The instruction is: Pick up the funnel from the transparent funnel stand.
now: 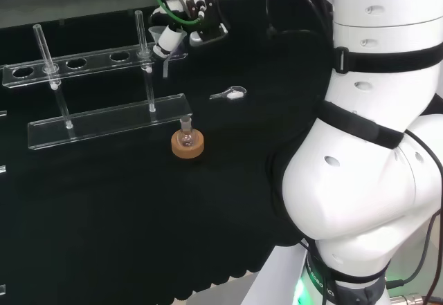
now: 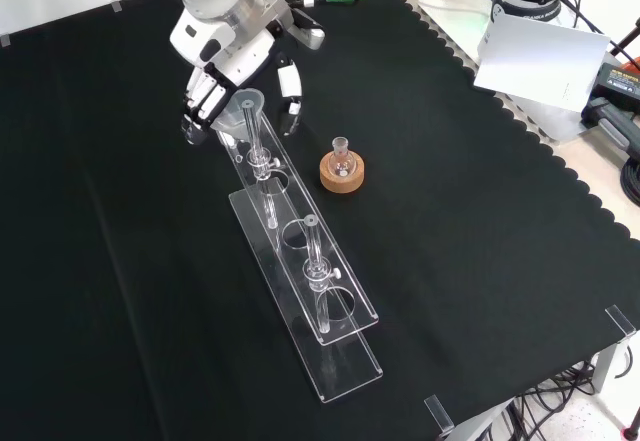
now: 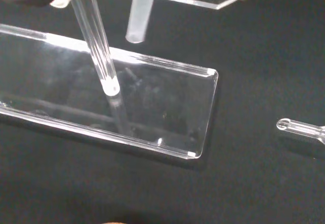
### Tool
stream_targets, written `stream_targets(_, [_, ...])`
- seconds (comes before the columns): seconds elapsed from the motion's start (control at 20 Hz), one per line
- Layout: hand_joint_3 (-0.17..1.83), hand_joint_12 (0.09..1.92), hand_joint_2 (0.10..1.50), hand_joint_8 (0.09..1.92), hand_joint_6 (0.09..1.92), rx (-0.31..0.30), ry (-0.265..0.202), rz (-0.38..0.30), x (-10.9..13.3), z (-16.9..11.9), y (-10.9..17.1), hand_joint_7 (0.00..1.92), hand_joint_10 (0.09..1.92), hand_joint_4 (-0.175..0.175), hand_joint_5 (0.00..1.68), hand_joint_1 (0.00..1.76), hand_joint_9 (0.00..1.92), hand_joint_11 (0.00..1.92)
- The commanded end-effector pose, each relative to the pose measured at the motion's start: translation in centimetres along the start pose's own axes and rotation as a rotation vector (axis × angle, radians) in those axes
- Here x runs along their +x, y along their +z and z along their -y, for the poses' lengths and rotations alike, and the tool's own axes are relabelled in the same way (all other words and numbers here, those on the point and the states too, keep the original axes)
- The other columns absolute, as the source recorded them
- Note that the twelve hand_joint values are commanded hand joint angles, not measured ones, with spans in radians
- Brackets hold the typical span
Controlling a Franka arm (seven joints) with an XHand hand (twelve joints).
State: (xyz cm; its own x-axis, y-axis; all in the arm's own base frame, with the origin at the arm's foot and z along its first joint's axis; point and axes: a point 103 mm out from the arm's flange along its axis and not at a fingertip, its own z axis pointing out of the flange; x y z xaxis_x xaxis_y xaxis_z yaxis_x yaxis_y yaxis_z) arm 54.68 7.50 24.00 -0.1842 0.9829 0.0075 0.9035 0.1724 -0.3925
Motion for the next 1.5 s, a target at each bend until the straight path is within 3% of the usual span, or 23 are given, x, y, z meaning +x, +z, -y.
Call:
stream_targets(0.05, [0.47, 1.44, 0.60, 0.67, 0.09, -0.029, -0.011, -0.036, -1.1, 0.4, -0.4, 0.01, 0.72, 0.014, 0.16, 0.68, 0.40, 0.38])
stream_targets(0.6, [0.48, 1.44, 0.61, 0.68, 0.09, -0.029, -0.023, -0.030, -0.8, 0.6, -0.4, 0.03, 0.72, 0.011, 0.19, 0.68, 0.42, 0.37])
stream_targets(0.95, [0.50, 1.41, 0.61, 0.71, 0.09, -0.047, -0.003, 0.004, -0.8, 0.4, -0.2, 0.14, 0.66, -0.008, 0.28, 0.68, 0.57, 0.37])
stream_targets(1.15, [0.52, 1.32, 0.69, 0.69, 0.10, -0.183, 0.063, 0.071, -0.6, 0.9, -0.6, 0.50, 0.56, -0.018, 0.54, 0.72, 0.82, 0.51])
stream_targets(1.35, [0.52, 1.22, 0.77, 0.62, 0.43, -0.319, 0.095, 0.131, -0.3, 2.1, -2.1, 0.77, 0.42, 0.021, 0.78, 0.78, 1.03, 0.70])
stream_targets(1.5, [0.53, 1.14, 0.81, 0.62, 0.57, -0.327, 0.090, 0.157, 0.2, 3.2, -4.2, 0.82, 0.37, 0.025, 0.81, 0.81, 1.10, 0.79])
